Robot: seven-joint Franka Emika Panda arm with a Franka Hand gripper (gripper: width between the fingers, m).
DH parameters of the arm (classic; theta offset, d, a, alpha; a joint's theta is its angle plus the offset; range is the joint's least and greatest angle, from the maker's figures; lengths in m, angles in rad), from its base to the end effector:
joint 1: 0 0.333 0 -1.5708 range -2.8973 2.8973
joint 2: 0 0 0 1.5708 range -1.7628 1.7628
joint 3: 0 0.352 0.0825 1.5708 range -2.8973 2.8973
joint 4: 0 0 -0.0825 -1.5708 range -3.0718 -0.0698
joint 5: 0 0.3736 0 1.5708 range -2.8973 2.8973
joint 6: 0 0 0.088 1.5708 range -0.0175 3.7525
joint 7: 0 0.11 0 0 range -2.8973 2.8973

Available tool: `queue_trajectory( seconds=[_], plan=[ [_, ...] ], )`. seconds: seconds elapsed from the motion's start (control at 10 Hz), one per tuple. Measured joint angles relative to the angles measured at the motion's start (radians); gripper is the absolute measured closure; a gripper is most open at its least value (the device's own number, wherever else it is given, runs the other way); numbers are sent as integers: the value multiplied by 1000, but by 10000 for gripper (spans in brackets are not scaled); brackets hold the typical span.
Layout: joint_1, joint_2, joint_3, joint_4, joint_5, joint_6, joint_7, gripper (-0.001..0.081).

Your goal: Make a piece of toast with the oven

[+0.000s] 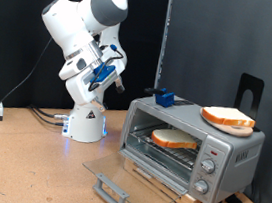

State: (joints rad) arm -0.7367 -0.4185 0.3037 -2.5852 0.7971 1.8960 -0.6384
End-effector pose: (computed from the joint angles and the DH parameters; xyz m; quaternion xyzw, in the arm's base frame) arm 0.3501 -0.0991 0.4227 -0.9442 0.0984 -0.0476 0.3107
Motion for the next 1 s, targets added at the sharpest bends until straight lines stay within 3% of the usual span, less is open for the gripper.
queue_trajectory(
  seconds=[0.2, 0.4, 0.5, 0.8, 1.0],
  plan=[
    [-37, 88, 11, 67, -149, -43, 182, -1],
    [-55, 183, 13, 117, -184, -30, 255, -1],
    [-54, 181, 13, 116, -184, -31, 245, -1],
    [-67, 226, 5, 172, -207, -241, 381, -1],
    [-78, 319, 3, 225, -258, -270, 454, -1]
  ],
)
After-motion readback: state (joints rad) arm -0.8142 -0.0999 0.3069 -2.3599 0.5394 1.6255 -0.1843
